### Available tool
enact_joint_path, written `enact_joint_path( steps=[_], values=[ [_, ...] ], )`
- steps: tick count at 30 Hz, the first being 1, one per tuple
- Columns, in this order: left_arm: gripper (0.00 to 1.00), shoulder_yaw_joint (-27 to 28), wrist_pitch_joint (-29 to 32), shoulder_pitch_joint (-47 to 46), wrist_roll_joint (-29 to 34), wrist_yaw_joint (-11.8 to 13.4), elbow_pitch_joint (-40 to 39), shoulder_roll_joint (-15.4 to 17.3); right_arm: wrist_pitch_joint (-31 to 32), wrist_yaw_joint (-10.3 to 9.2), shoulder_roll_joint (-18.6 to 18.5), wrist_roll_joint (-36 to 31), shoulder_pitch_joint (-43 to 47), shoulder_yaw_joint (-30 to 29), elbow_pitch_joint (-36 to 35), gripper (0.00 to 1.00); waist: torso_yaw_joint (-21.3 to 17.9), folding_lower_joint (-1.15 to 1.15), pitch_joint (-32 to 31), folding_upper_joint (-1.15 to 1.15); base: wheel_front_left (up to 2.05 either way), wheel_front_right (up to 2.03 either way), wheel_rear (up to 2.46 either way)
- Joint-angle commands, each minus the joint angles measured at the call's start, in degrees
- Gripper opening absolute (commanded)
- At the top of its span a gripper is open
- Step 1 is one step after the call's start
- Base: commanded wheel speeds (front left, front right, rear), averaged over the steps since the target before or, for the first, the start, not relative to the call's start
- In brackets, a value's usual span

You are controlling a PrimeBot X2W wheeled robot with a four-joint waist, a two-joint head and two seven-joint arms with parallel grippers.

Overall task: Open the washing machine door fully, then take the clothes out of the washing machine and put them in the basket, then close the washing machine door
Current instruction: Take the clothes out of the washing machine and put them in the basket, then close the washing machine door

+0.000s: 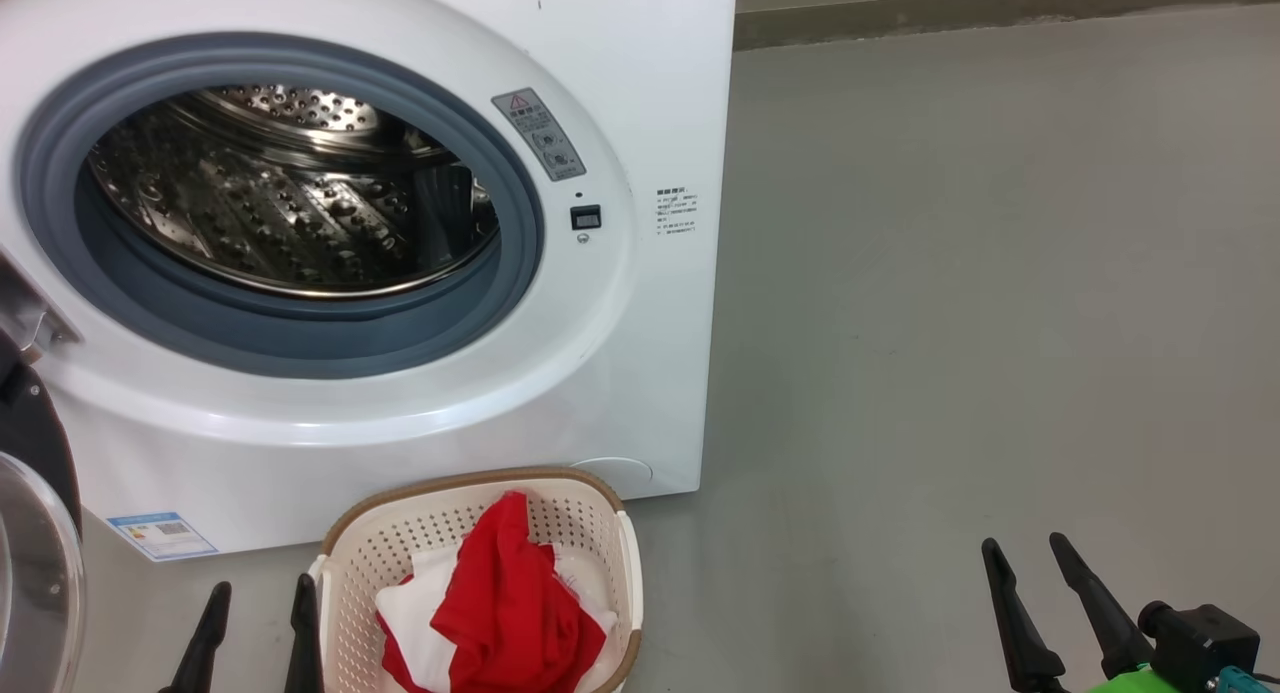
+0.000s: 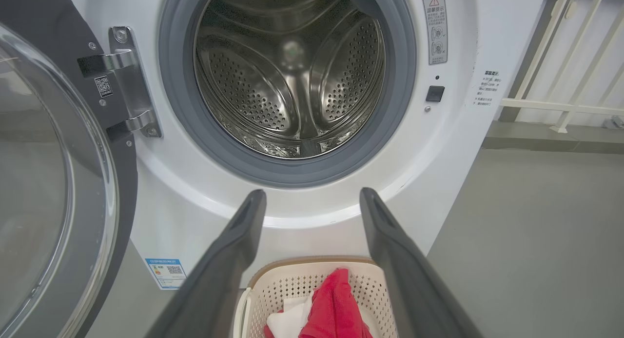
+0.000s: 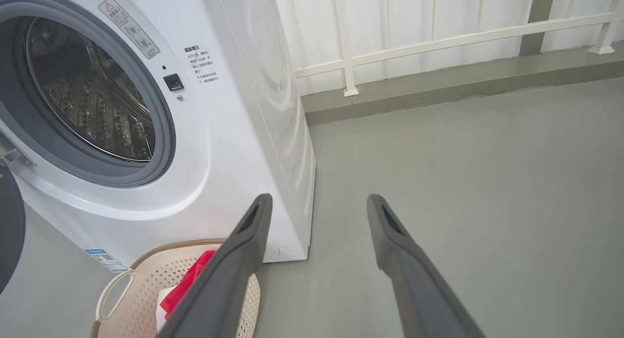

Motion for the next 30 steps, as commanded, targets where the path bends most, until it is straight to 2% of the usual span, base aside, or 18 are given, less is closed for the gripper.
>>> enact_joint_path(
  steps=[1, 17, 30],
  values=[
    [1.00, 2.08, -0.35, -0.60, -0.39, -0.02, -1.80, 0.87, -0.36, 0.42, -0.79, -0.35, -0.79, 0.76, -1.46, 1.00, 0.01, 0.00, 0.05, 0.00, 0.00, 0.00, 0.00],
    [1.00, 2.12, -0.35, -1.63, -0.59, -0.53, -1.54, 0.87, -0.36, 0.42, -0.84, -0.34, -1.12, 0.53, -1.49, 1.00, 0.25, 0.00, 0.25, 0.00, -0.11, 0.11, 0.00],
    [1.00, 1.80, -0.35, -1.79, -1.30, -1.02, -1.87, 0.87, -0.36, 0.42, -0.61, -0.49, -1.16, 0.39, -1.60, 1.00, 1.02, 0.00, 0.51, 0.00, -1.31, 1.31, 0.00]
  ],
)
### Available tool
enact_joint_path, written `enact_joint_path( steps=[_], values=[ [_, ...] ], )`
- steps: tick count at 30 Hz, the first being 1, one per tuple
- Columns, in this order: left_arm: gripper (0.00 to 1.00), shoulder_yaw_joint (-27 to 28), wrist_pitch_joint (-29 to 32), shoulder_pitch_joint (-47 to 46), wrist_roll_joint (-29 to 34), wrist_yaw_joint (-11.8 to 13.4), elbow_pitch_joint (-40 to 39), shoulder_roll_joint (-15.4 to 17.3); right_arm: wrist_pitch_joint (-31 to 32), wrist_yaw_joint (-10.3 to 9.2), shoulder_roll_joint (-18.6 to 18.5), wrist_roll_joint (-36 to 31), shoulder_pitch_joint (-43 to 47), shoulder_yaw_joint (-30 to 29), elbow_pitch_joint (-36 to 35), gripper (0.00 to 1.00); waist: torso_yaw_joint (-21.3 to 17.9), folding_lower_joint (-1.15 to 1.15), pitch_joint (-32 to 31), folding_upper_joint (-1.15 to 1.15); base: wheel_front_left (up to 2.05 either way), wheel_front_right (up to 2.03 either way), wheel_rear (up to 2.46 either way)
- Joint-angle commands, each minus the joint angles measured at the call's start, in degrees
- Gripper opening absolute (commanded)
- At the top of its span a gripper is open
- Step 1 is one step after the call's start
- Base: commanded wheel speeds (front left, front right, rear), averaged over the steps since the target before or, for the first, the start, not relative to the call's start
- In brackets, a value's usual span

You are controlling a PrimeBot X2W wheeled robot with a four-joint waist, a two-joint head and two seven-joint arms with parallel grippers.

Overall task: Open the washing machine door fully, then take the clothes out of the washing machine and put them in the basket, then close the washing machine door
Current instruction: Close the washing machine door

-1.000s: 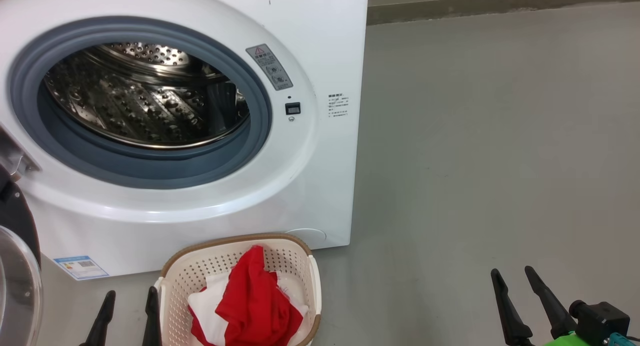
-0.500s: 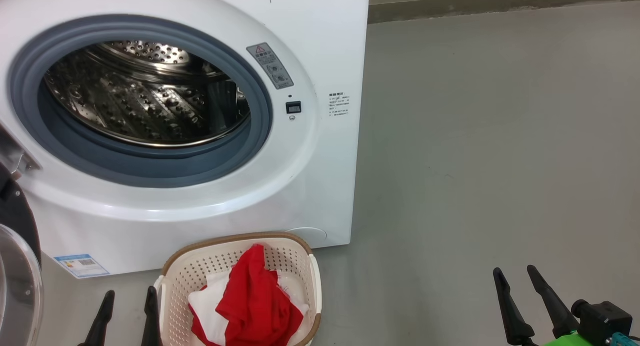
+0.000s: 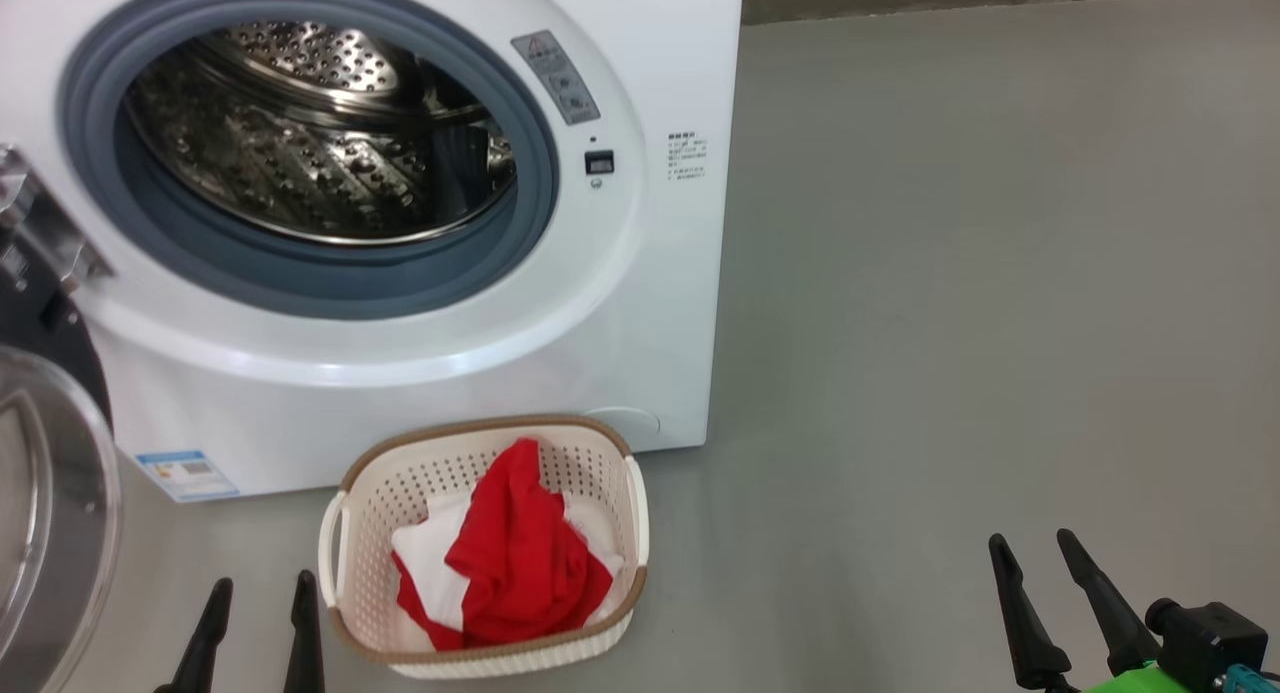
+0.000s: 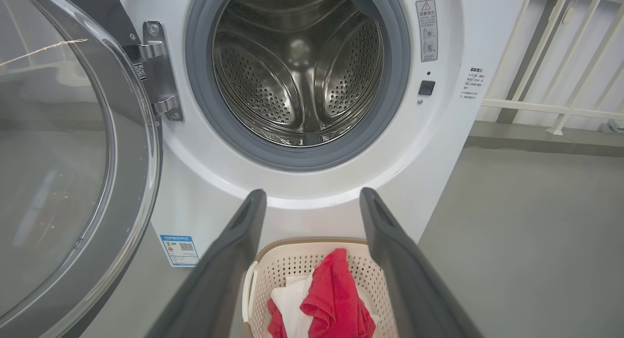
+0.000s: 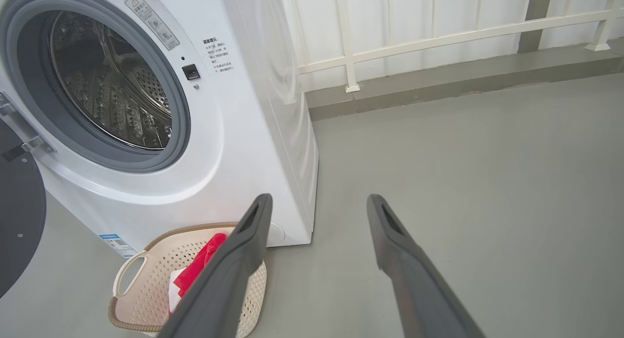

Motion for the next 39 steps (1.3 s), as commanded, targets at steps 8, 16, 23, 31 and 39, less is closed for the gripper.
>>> enact_joint_path(
  steps=[8, 16, 23, 31, 39],
  values=[
    [1.00, 1.66, -0.35, -1.21, -0.30, -0.60, -1.93, 0.85, -0.36, 0.42, -0.54, -0.45, -0.77, 1.34, -1.42, 1.00, 0.44, 0.00, -0.44, 0.00, -1.16, 1.16, 0.00],
    [1.00, 1.70, -0.35, -1.26, -0.27, -0.69, -1.99, 0.85, -0.36, 0.42, -0.48, -0.46, -0.54, 1.40, -1.54, 1.00, 0.40, 0.00, -0.62, 0.00, -0.19, 0.19, 0.00],
    [1.00, 1.52, -0.35, -1.51, -0.81, -0.74, -1.56, 0.85, -0.36, 0.42, -0.51, -0.48, -0.67, 1.32, -1.39, 1.00, 0.70, 0.00, -0.70, 0.00, 0.00, 0.00, 0.00],
    [1.00, 2.12, -0.35, -1.57, -2.51, -0.09, 0.07, 0.85, -0.36, 0.42, -0.78, -0.55, -0.72, 2.34, -1.20, 1.00, 3.49, 0.00, -1.09, 0.00, 0.00, 0.00, 0.00],
    [1.00, 0.02, -0.35, -0.46, -4.12, 2.53, 0.39, 0.85, -0.36, 0.42, -1.45, -0.28, -1.34, 4.69, -0.62, 1.00, 10.12, 0.00, -0.94, 0.00, 0.00, 0.00, 0.00]
  ],
)
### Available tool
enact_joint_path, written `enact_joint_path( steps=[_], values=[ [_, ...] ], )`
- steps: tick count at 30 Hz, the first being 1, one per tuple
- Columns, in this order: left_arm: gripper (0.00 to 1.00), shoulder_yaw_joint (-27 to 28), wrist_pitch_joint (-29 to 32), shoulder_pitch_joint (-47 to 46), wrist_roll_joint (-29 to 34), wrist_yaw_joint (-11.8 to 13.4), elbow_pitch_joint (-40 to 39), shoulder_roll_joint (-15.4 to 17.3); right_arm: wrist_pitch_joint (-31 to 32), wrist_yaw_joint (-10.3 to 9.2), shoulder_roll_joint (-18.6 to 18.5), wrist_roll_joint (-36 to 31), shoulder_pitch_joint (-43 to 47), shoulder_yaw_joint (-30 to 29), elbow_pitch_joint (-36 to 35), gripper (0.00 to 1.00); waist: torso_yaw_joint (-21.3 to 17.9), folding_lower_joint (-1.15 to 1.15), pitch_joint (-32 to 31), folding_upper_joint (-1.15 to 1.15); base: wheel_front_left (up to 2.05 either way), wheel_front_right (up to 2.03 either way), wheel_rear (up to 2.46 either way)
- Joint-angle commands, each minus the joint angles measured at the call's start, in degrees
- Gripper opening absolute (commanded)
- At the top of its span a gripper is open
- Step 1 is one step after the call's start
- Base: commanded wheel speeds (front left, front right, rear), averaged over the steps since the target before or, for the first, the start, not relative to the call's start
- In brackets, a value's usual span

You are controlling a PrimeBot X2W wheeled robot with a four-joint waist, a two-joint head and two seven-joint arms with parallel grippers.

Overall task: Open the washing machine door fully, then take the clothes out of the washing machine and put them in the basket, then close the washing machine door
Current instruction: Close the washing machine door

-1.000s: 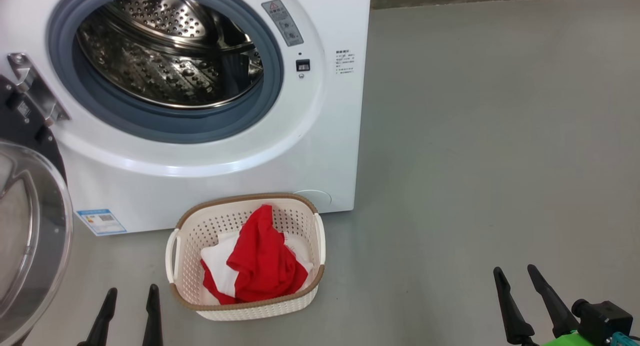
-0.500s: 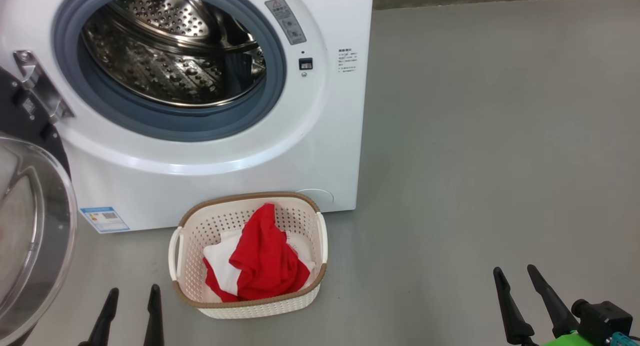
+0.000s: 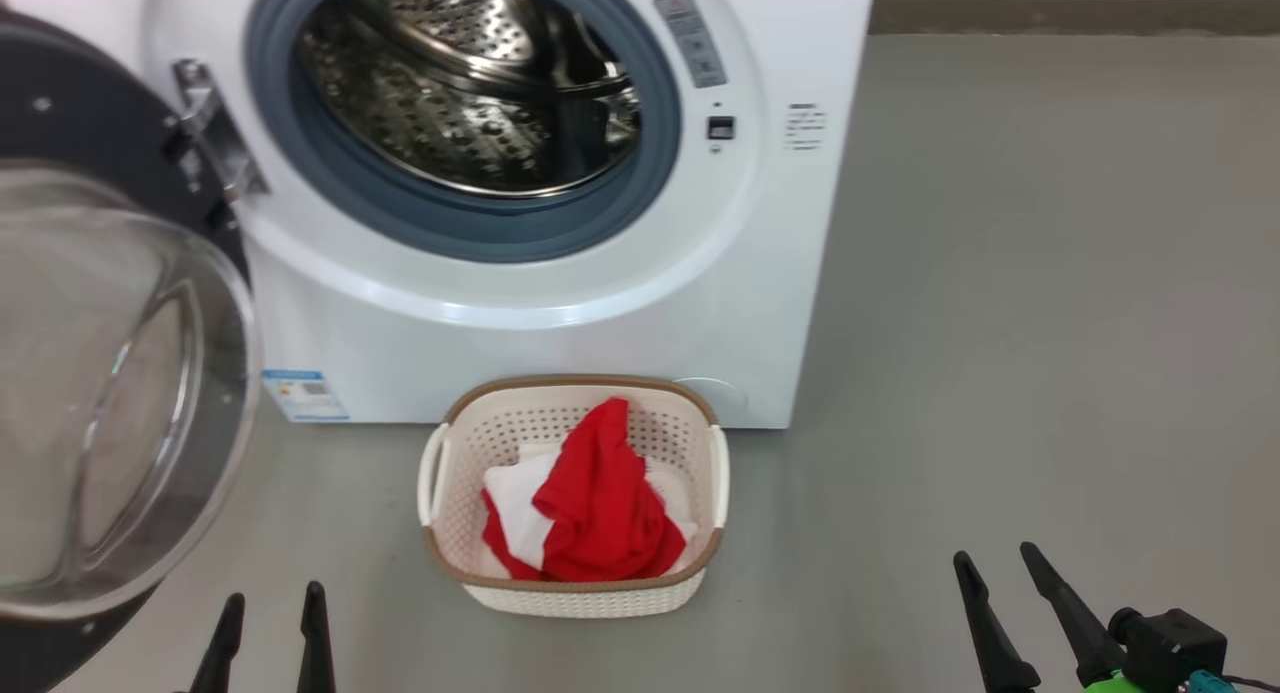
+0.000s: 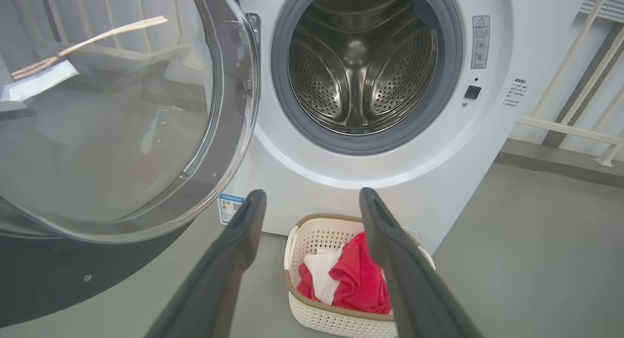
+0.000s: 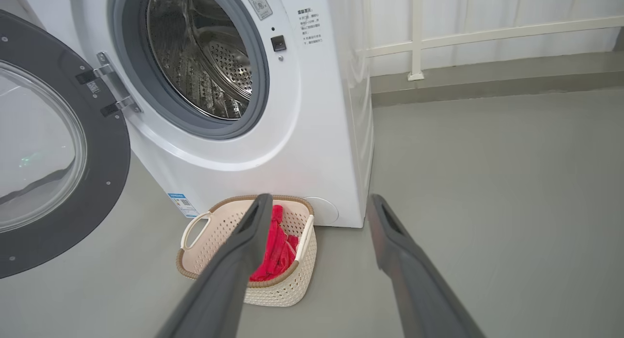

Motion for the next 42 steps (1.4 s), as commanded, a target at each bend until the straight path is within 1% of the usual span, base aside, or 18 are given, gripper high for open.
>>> enact_joint_path(
  steps=[1, 4, 5, 6, 12, 17, 23, 29, 33, 37, 38, 39, 40, 41, 42],
  values=[
    [1.00, 1.32, -0.35, -0.43, -0.31, 0.68, -1.13, 0.83, -0.37, 0.42, -1.00, -0.26, -1.47, 1.53, -1.04, 1.00, 3.59, 0.00, 0.15, 0.00, 0.00, 0.00, 0.00],
    [1.00, 0.61, -0.35, 0.10, -0.74, 1.58, -1.17, 0.83, -0.37, 0.42, -1.20, -0.20, -1.99, 2.72, -0.78, 1.00, 6.64, 0.00, 0.26, 0.00, 0.00, 0.00, 0.00],
    [1.00, 0.34, -0.35, 0.39, -1.24, 2.20, -1.23, 0.83, -0.37, 0.42, -1.36, -0.07, -2.42, 3.71, -0.62, 1.00, 8.67, 0.00, 0.30, 0.00, 0.00, 0.00, 0.00],
    [1.00, 0.25, -0.35, 0.53, -1.51, 2.50, -1.22, 0.83, -0.37, 0.42, -1.56, 0.06, -2.68, 4.49, -0.64, 1.00, 9.69, 0.00, 0.32, 0.00, 0.00, 0.00, 0.00],
    [1.00, -1.35, -0.35, 0.85, -2.67, 3.54, -1.17, 0.83, -0.37, 0.42, -2.79, 0.46, -4.33, 6.85, -0.33, 1.00, 15.80, 0.00, 0.67, 0.00, 0.00, 0.00, 0.00],
    [1.00, -2.22, -0.35, 1.50, -3.94, 4.40, -0.93, 0.83, -0.37, 0.42, -3.29, 0.62, -5.57, 8.54, -0.22, 1.00, 19.78, 0.00, 0.65, 0.00, 0.00, 0.00, 0.00],
    [1.00, -2.39, -0.35, 2.80, -6.39, 6.35, -2.57, 0.83, -0.37, 0.42, -4.24, 1.14, -8.54, 12.34, 0.43, 1.00, 20.96, 0.00, 1.81, 0.00, 0.00, 0.00, 0.00],
    [1.00, -3.17, -0.35, 3.51, -7.65, 7.76, -4.11, 0.83, -0.37, 0.42, -4.95, 2.18, -10.48, 15.33, 1.37, 1.00, 21.39, 0.00, 2.30, 0.00, 0.00, 0.00, 0.00],
    [1.00, -3.27, -0.35, 3.76, -7.77, 8.16, -4.61, 0.83, -0.37, 0.42, -5.06, 2.56, -10.75, 16.06, 1.65, 1.00, 21.36, 0.00, 2.18, 0.00, 0.00, 0.00, 0.00],
    [1.00, -2.99, -0.35, 3.57, -7.61, 7.98, -5.12, 0.83, -0.37, 0.42, -4.99, 2.79, -10.68, 16.17, 1.71, 1.00, 21.24, 0.00, 1.89, 0.00, 0.00, 0.00, 0.00],
    [0.84, -2.88, -0.35, 3.45, -7.65, 7.75, -5.41, 0.83, -0.37, 0.42, -4.90, 2.81, -10.57, 16.05, 1.69, 1.00, 21.19, 0.00, 1.75, 0.00, 0.00, 0.00, 0.00],
    [0.46, -2.67, -0.35, 3.25, -7.62, 7.53, -5.80, 0.83, -0.37, 0.42, -4.78, 2.81, -10.39, 15.91, 1.64, 1.00, 21.15, 0.00, 1.59, 0.00, 0.00, 0.00, 0.00],
    [0.18, -2.25, -0.35, 2.85, -7.60, 7.22, -6.69, 0.83, -0.37, 0.42, -4.64, 2.78, -10.14, 15.71, 1.57, 1.00, 21.11, 0.00, 1.45, 0.00, 0.00, 0.00, 0.00],
    [0.00, -1.69, -0.35, 2.31, -7.22, 6.84, -8.01, 0.83, -0.37, 0.42, -4.49, 2.72, -9.85, 15.43, 1.50, 1.00, 21.08, 0.00, 1.33, 0.00, 0.00, 0.00, 0.00],
    [0.00, -0.99, -0.35, 1.66, -6.53, 6.40, -9.51, 0.83, -0.37, 0.42, -4.32, 2.67, -9.49, 15.08, 1.40, 1.00, 21.05, 0.00, 1.23, 0.00, 0.00, 0.00, 0.00]
  ],
)
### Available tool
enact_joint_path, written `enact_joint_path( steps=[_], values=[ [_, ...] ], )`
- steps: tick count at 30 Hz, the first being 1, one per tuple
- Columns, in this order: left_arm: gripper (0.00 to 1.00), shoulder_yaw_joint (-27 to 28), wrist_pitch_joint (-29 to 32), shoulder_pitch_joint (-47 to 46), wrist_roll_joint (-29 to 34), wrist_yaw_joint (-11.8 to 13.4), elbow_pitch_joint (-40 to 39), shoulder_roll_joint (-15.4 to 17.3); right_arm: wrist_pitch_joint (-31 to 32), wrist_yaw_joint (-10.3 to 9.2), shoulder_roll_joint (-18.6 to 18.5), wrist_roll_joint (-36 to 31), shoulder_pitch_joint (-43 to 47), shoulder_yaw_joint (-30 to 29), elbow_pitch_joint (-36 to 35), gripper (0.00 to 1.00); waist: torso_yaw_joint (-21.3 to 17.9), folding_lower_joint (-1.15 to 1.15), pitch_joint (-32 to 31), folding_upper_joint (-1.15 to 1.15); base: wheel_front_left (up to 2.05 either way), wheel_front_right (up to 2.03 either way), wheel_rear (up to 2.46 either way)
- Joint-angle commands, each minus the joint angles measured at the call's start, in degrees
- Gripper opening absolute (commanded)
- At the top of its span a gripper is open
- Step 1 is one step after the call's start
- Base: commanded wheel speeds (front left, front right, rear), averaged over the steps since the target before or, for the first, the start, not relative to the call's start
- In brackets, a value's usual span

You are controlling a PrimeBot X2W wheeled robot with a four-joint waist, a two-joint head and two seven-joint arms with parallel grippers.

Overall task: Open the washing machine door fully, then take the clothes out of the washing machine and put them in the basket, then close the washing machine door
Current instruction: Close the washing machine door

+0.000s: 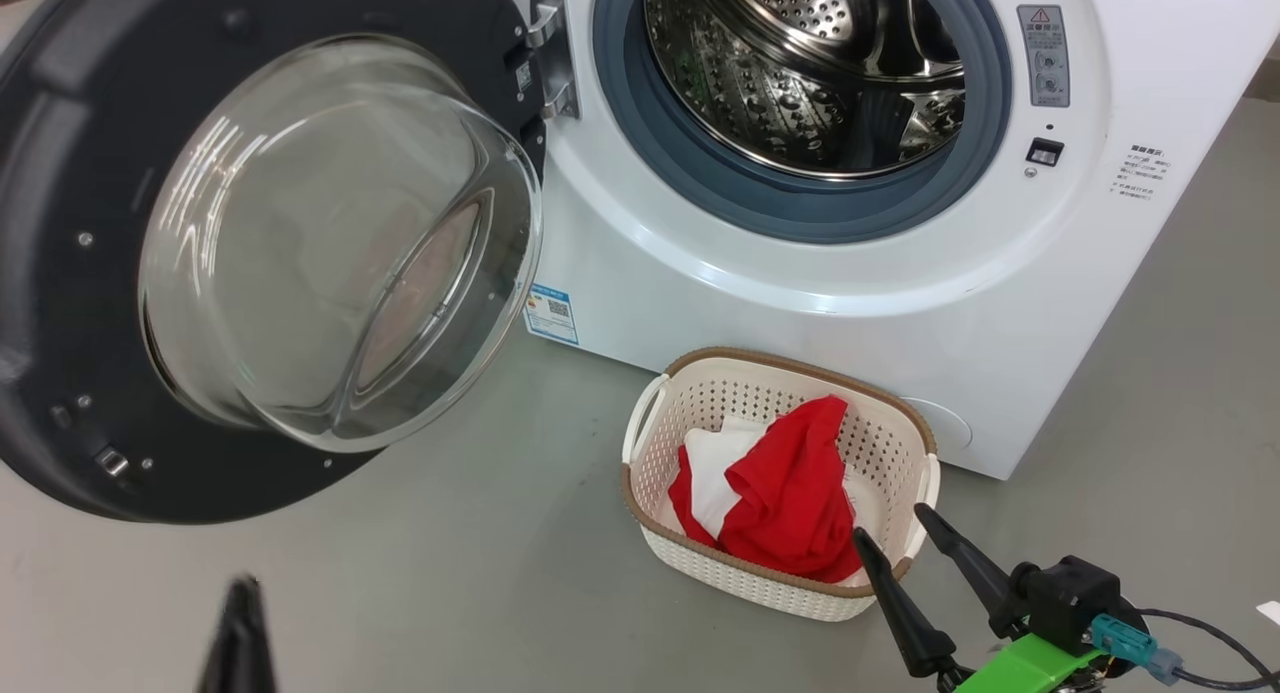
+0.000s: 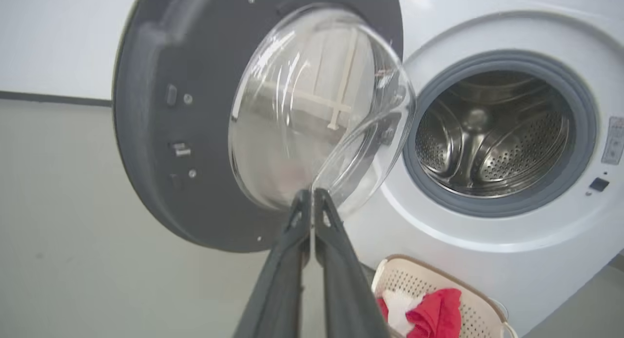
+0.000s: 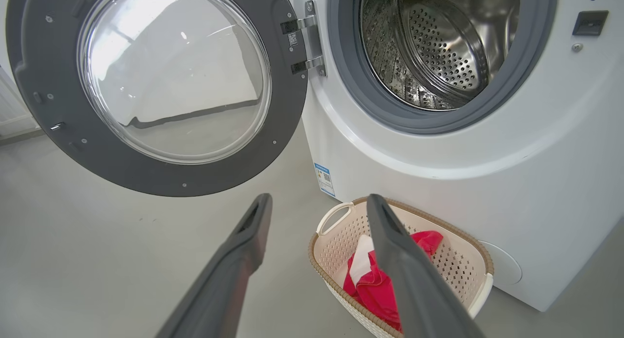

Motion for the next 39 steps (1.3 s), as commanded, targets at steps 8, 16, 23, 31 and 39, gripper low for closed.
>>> enact_joint_path(
  steps=[8, 16, 23, 31, 39],
  values=[
    [0.00, 13.73, -0.35, -14.15, 6.64, -6.35, -15.88, 1.45, -0.36, 0.37, 0.94, -0.69, 2.21, -1.83, -2.02, 1.00, -0.35, 0.00, -0.52, 0.00, 0.00, 0.00, 0.00],
    [0.00, 23.85, -0.35, -34.05, 4.65, -9.48, -8.65, 11.96, -0.36, 0.37, 1.11, -1.90, 4.25, -4.75, -2.97, 1.00, -0.69, 0.00, 0.88, 0.00, 0.00, 0.00, 0.00],
    [0.00, 29.47, -0.31, -46.56, -8.48, -9.78, 13.34, 18.99, -0.36, 0.37, 0.61, -2.97, 4.43, -5.86, -3.72, 1.00, -2.32, 0.00, 3.17, 0.00, 0.00, 0.00, 0.00],
    [0.00, 28.74, 10.32, -54.86, -22.26, -9.80, 37.16, 26.91, -0.36, 0.37, -0.62, -3.43, 3.05, -6.35, -4.32, 1.00, -2.98, 0.00, 6.49, 0.00, 0.00, 0.00, 0.00],
    [0.00, 26.36, 21.13, -58.43, -26.44, -9.80, 49.04, 30.49, -0.36, 0.37, -0.83, -3.62, 2.34, -6.55, -4.39, 1.00, -2.85, 0.00, 7.78, 0.00, 0.00, 0.00, 0.00]
  ],
)
